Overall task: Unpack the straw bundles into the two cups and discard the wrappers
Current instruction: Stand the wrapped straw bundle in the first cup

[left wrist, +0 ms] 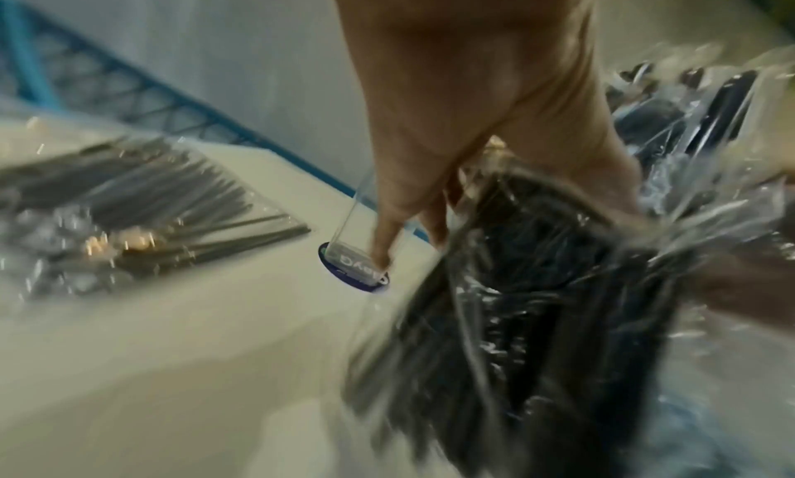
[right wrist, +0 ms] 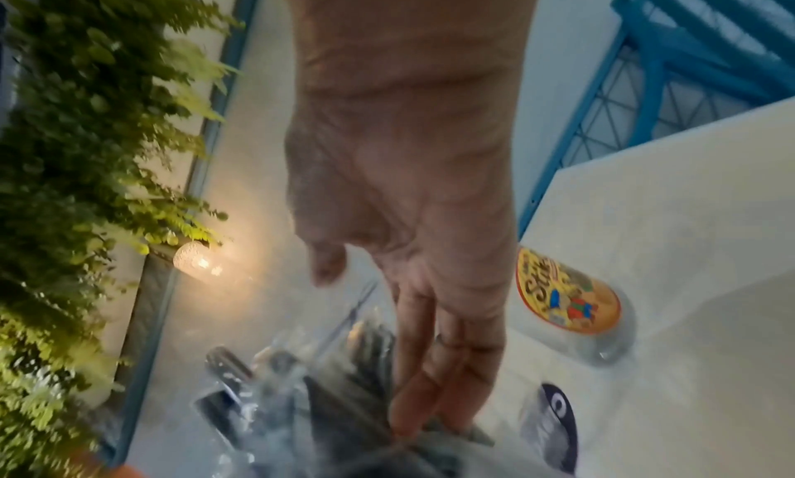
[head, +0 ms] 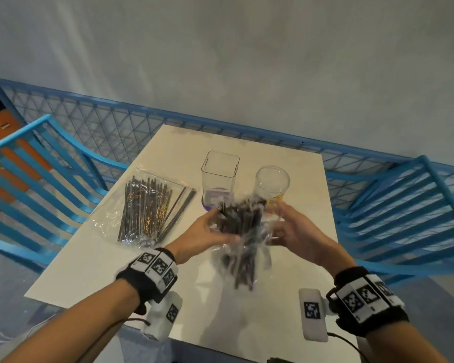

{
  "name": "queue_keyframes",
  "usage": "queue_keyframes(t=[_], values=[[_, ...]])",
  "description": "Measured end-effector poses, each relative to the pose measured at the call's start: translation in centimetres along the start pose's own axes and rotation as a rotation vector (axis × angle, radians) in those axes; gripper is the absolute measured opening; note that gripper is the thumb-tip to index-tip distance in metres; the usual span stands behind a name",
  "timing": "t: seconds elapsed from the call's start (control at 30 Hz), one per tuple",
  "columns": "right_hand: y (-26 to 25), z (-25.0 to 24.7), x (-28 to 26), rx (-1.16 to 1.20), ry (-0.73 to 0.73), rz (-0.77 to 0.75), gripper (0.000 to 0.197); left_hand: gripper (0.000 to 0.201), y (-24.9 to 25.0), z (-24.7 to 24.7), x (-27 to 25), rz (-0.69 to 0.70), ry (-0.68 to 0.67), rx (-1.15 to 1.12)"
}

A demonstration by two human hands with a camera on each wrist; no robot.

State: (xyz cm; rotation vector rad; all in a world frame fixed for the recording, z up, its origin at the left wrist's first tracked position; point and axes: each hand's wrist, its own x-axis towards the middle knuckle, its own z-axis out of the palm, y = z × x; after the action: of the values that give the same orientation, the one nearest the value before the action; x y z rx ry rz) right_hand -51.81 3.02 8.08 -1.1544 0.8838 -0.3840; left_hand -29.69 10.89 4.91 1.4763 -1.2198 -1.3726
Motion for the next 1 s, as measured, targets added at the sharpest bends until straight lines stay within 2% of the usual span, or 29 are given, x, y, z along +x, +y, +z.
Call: queue_keyframes(t=[0.07, 0.17, 0.27, 0.33, 0.47, 0.53, 0.6, 0.67, 0.73, 0.8, 0.83, 0.9, 0.97, 1.0], values=[[-0.9, -1.2, -1.1, -0.095, -0.031, -0.044, 0.069, 0.059, 1.0, -0.2, 0.2, -0.021, 0.031, -0.111], [-1.8, -0.8, -2.5, -0.268, -0.133, -0.092, 0.075, 0.043, 2.8, 0.5, 1.0, -0.079, 0.072, -0.234], [-1.5, -0.1, -2.3, -0.372, -0.147, -0.158, 0.105, 0.048, 4.4, 2.0, 1.8, -0.054, 0.124, -0.314], [-1.8, -0.3, -1.6, -0.400, -0.072, -0.183, 0.117, 0.062, 4.9, 2.8, 2.2, -0.050, 0.168, -0.407], [-4.8, -1.8, 0.0, -0.406, 0.064, -0.165, 0.087, 0.102, 4.9, 3.6, 3.2, -0.050, 0.148, -0.595], [-6.7, -2.5, 1.1, -0.490, 0.054, -0.135, 0.082, 0.110, 5.0, 3.7, 4.0, -0.127, 0.082, -0.579], [-8.7, -2.4, 2.3, -0.591, -0.008, -0.098, 0.080, 0.096, 5.5, 3.8, 4.5, -0.175, -0.008, -0.528], [-10.6, -1.9, 3.7, -0.695, -0.033, -0.050, 0.065, 0.071, 5.7, 3.8, 5.5, -0.163, -0.067, -0.540], [-12.2, -1.4, 5.0, -0.755, -0.025, -0.005, 0.043, 0.064, 5.6, 3.2, 6.5, -0.142, -0.065, -0.583], [-13.4, -1.2, 6.4, -0.804, 0.035, 0.029, 0.029, 0.060, 5.7, 2.2, 7.4, -0.142, -0.050, -0.606], [-13.7, -1.3, 7.3, -0.844, 0.077, 0.044, 0.030, 0.061, 5.6, 1.7, 7.9, -0.167, -0.043, -0.624], [-14.2, -1.1, 8.6, -0.932, 0.132, 0.072, 0.045, 0.066, 5.3, 0.9, 8.8, -0.206, -0.048, -0.641], [-14.4, -0.7, 9.8, -0.966, 0.122, 0.114, 0.065, 0.074, 5.2, 0.5, 9.9, -0.208, -0.072, -0.644], [-14.5, -0.4, 10.1, -0.972, 0.111, 0.130, 0.068, 0.074, 5.3, 0.2, 10.3, -0.209, -0.093, -0.660]])
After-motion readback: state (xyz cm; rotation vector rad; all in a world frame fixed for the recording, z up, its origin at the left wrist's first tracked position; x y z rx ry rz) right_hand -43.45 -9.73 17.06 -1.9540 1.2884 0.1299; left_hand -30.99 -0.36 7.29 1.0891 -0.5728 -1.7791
